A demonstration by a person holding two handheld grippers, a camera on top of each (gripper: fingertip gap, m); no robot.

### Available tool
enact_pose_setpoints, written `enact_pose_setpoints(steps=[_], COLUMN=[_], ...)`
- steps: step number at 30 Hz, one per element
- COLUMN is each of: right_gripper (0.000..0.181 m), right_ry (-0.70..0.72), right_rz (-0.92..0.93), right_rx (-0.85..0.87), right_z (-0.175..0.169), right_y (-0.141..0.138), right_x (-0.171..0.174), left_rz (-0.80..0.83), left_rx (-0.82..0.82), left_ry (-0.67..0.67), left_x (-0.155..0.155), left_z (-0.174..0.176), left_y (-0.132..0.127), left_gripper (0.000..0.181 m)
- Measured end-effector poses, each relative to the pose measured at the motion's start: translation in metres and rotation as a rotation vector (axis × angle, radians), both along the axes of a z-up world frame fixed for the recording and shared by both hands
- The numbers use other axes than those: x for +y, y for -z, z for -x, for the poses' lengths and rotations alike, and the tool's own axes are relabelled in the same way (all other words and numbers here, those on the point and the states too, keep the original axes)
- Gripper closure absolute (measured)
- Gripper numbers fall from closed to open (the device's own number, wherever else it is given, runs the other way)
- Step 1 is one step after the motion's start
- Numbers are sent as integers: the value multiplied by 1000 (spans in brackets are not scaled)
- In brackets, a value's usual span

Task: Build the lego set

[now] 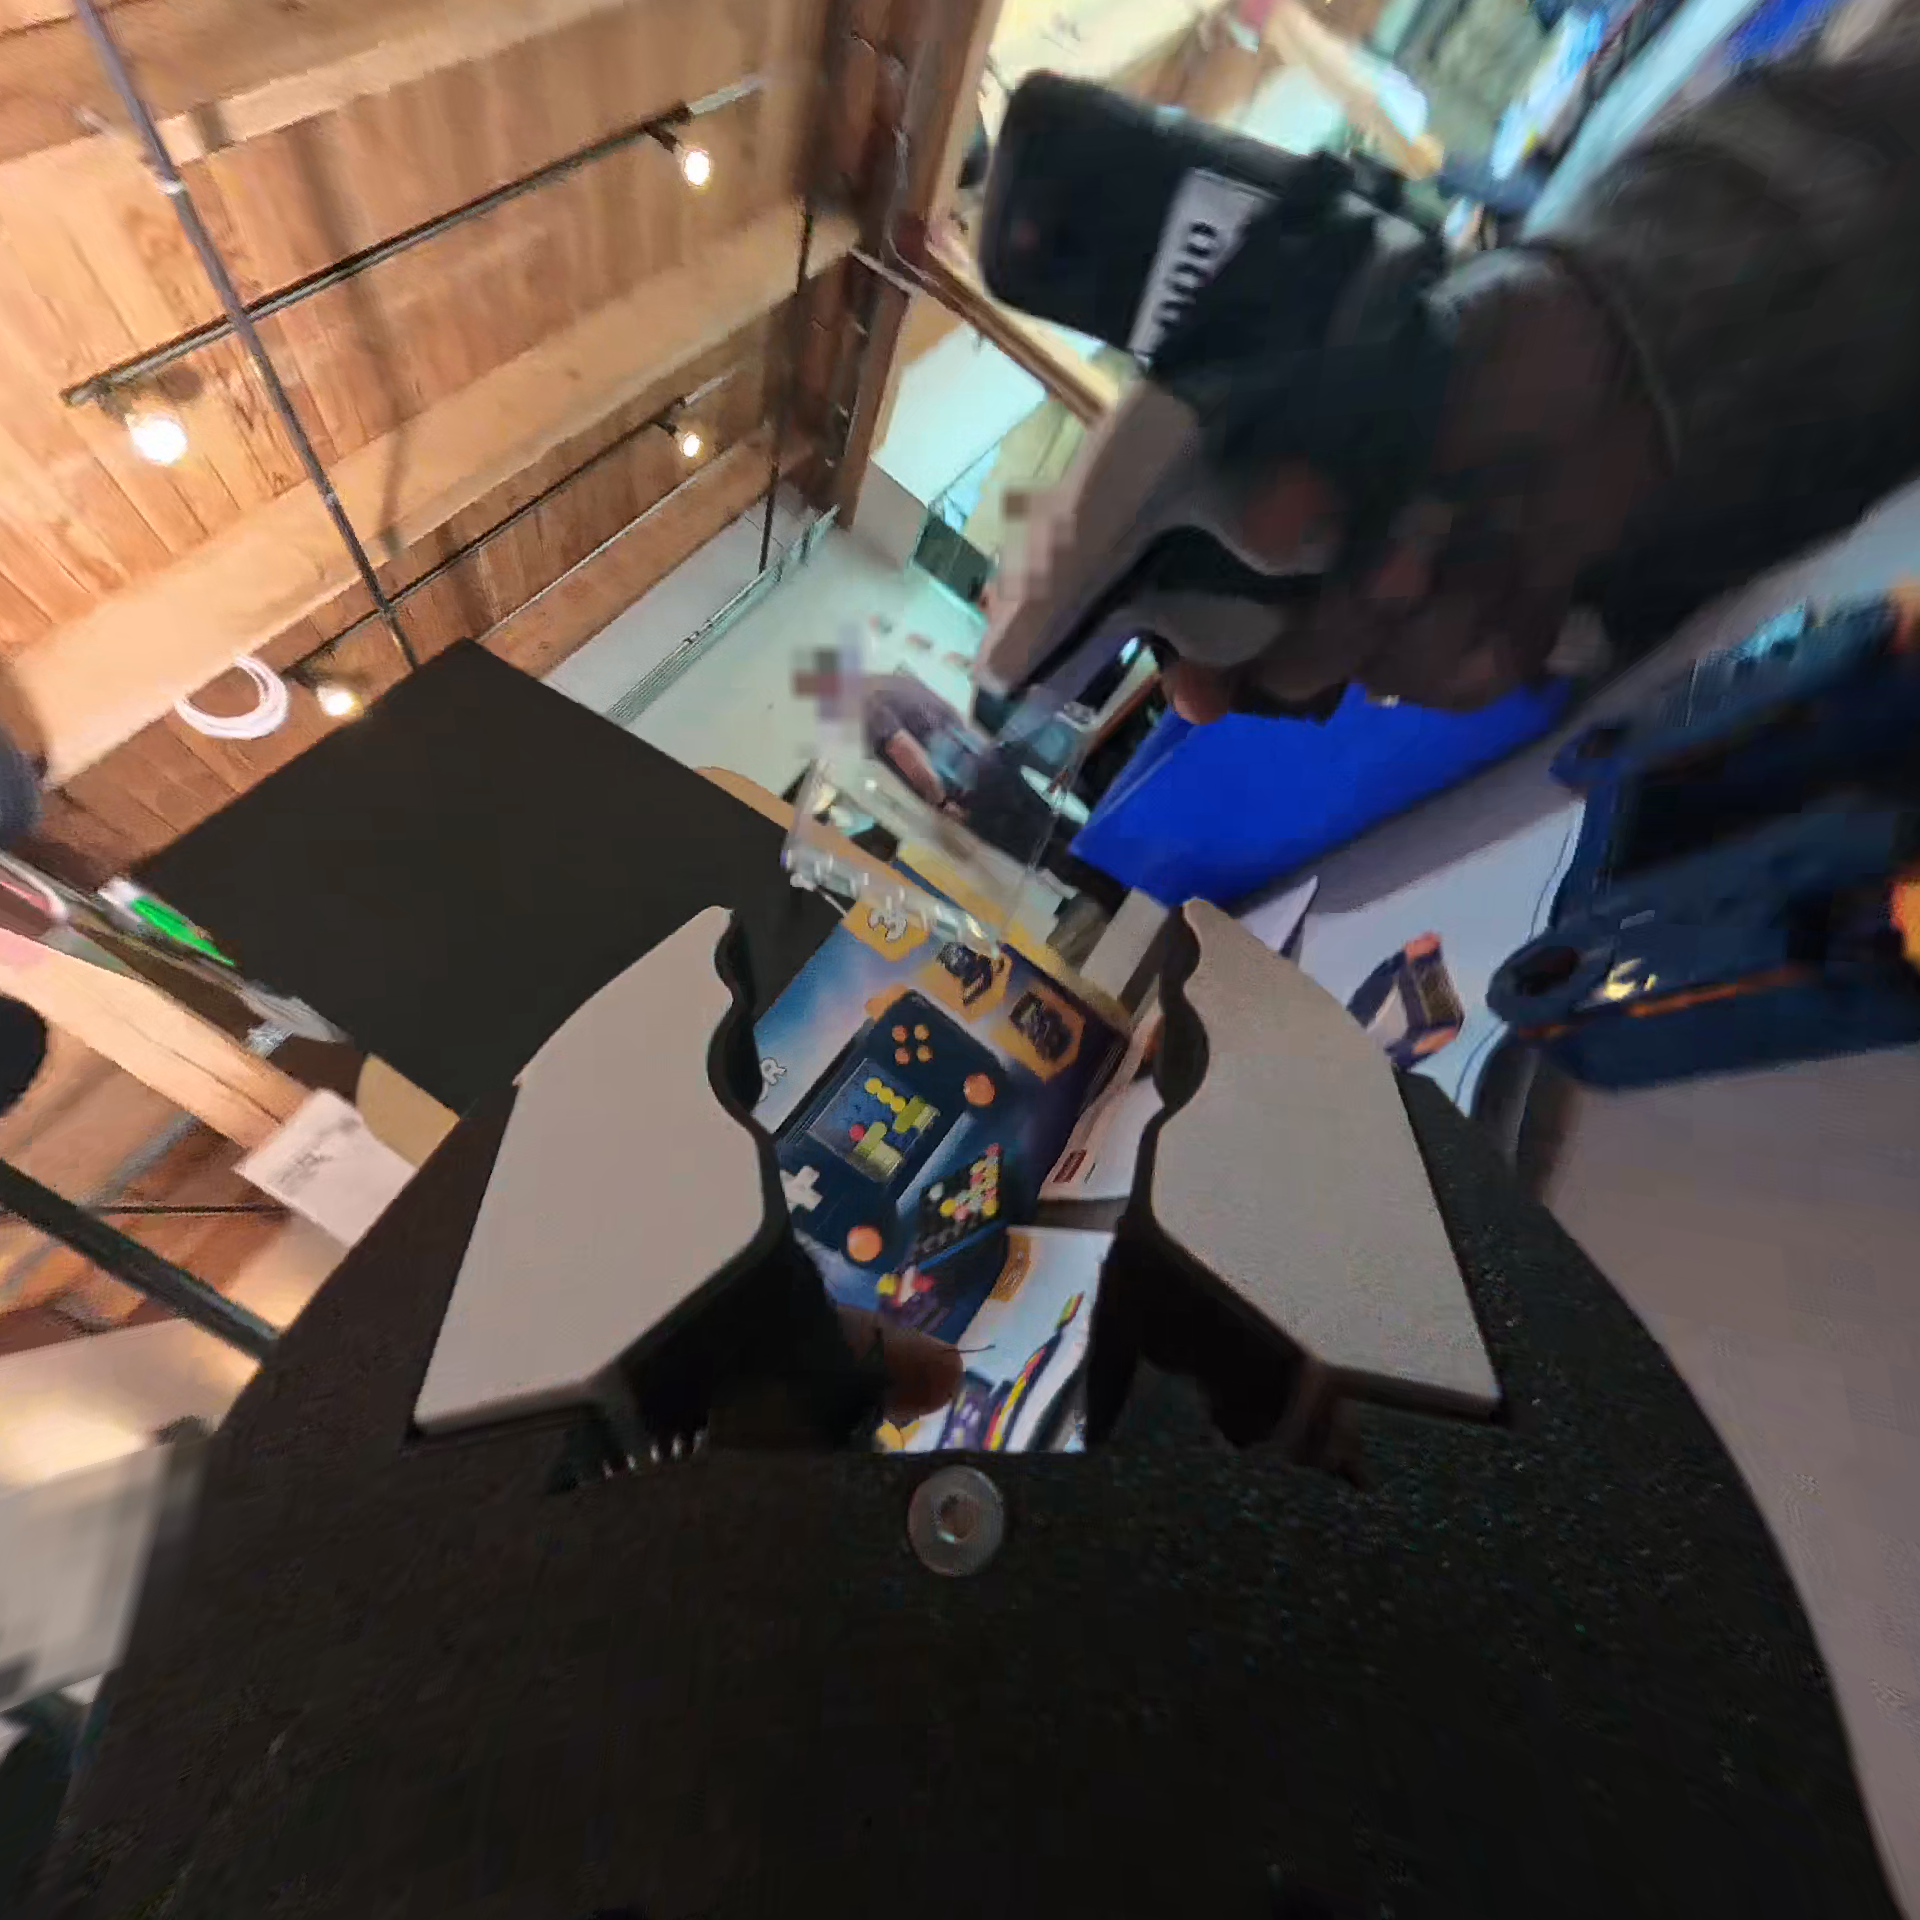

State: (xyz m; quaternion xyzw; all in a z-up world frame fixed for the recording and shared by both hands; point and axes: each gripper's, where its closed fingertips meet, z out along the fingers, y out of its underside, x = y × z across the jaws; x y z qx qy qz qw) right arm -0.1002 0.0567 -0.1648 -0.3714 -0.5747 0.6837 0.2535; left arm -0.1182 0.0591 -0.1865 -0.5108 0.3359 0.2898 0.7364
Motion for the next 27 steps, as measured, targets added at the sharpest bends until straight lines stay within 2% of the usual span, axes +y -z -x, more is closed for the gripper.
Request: enact_pose_setpoints(steps=[2,5,10,13,24,26,27], right_gripper=[176,175,175,176,175,173,165], right_ry=[-59,-144,-183,-187,-198,-193,-175], right_rz=[111,189,175,177,187,168,147], right_rx=[-155,-267,-343,-374,-350,-263,-202], right_z=[3,2,3,5,5,5,6], right_y=[15,27,42,49,45,37,30], right_x=[1,-5,-12,-12,-11,-10,-9], left_rz=[31,79,105,162,240,253,265], left_rx=[112,258,240,296,146,36,-51], left_ry=[-59,-143,-148,-165,-166,-125,-96], left_x=[11,19,21,25,31,31,31], left_z=[-8,-9,-6,-7,-1,-4,-4], left_y=[13,28,25,32,30,26,23], left_gripper=[108,110,113,119,124,124,124])
